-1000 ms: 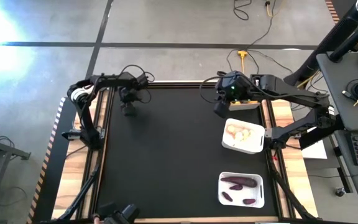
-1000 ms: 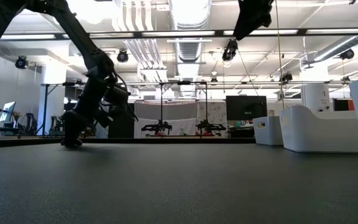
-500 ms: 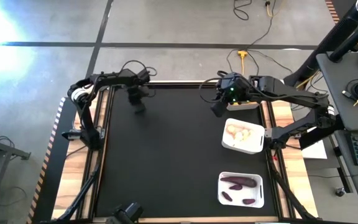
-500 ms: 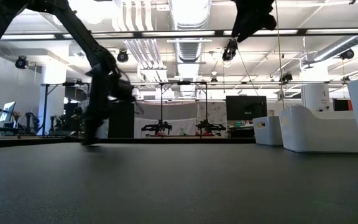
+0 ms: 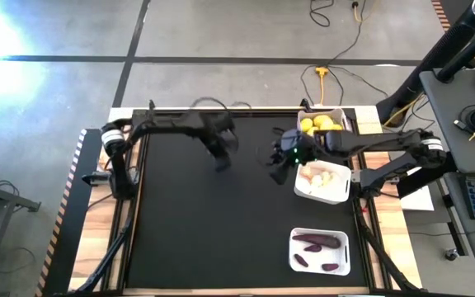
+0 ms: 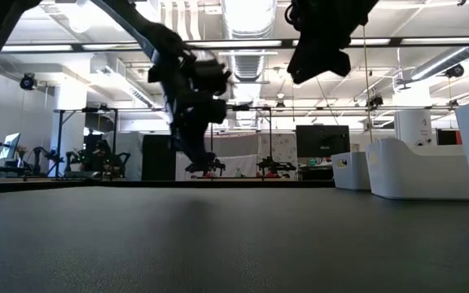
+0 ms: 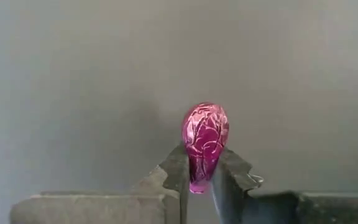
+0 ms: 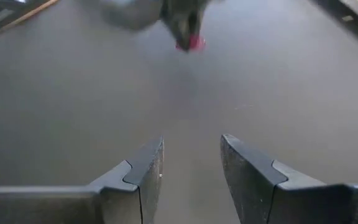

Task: Sort produce into baskets
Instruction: Put the eggplant into the bottom white bin

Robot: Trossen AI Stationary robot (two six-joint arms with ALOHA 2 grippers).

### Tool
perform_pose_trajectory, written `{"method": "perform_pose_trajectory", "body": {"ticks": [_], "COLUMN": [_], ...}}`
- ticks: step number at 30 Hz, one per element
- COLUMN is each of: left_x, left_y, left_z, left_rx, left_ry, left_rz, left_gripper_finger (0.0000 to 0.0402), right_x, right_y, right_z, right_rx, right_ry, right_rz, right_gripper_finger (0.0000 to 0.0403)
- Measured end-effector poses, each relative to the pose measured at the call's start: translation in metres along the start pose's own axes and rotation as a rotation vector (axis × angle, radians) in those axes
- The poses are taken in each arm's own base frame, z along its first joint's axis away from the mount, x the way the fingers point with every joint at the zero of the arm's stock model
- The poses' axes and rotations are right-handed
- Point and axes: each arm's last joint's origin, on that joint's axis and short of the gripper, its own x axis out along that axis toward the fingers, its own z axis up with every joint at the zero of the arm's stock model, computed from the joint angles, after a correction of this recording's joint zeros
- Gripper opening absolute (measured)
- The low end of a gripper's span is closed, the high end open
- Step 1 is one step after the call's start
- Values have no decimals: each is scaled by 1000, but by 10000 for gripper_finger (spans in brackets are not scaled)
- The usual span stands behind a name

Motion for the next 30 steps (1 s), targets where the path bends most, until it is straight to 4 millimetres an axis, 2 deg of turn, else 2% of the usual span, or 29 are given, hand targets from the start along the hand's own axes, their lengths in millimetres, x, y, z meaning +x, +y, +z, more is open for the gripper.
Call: {"method": "perform_pose_trajectory", "body": {"ticks": [5,8,12,16,19,22,27,30], "left_x": [29,43,55,62,65,67,59,51], "left_y": [-61,-84,-105,-106,-104,-104,-104,-104], "left_z": [-4,-11,-22,-33,-36,-39,-45,-48], "left_rx": [156,193,209,150,125,125,135,148], "left_ry": [-15,-61,-79,-61,-71,-57,6,31], "left_rz": [95,198,187,183,185,183,195,201], "left_gripper_finger": [40,43,55,84,116,152,206,234], "right_x": [14,19,23,25,24,24,26,34], "right_y": [11,15,16,15,17,19,21,25], "right_z": [-16,-21,-26,-28,-27,-23,-19,-14], "right_rx": [33,42,37,-33,-151,-196,-218,-182], "right_ry": [-36,-64,-79,-72,-81,-120,-173,-202], "right_rz": [57,76,91,97,121,141,150,165], "right_gripper_finger": [147,141,133,135,144,160,192,210]}}
